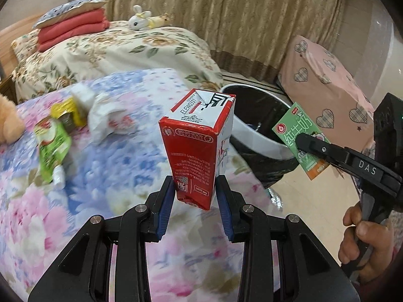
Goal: Collect trash
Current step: 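Carry both cartons over the bin and open both grippers to drop them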
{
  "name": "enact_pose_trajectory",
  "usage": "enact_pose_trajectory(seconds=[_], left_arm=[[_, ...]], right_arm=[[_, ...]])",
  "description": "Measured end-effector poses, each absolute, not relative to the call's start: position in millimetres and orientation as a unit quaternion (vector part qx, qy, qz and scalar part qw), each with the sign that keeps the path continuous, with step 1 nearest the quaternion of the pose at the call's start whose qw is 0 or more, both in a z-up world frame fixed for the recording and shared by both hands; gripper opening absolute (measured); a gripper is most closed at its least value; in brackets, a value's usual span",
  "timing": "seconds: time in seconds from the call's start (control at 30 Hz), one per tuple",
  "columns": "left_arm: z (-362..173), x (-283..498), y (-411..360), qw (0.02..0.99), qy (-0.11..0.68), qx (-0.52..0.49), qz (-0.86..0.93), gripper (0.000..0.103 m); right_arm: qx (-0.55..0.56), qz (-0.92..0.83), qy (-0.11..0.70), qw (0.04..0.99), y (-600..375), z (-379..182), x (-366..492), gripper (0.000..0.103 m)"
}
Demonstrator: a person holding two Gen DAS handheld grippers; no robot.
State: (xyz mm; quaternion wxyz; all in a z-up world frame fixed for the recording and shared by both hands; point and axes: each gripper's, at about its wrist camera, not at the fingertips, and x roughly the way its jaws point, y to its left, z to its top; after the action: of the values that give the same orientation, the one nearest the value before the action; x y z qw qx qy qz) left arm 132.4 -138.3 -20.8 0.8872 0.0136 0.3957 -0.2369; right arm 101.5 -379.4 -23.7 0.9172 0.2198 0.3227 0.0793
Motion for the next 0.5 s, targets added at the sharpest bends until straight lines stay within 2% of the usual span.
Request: enact_pose_trajectory(seconds=[0.5], left_arm=[[-12,155,-191,0.880,0.389,0.035,-0.272,0.032]], right_arm=[[0.221,0.041,0.313,0.923,-422,-17,120,0.032]])
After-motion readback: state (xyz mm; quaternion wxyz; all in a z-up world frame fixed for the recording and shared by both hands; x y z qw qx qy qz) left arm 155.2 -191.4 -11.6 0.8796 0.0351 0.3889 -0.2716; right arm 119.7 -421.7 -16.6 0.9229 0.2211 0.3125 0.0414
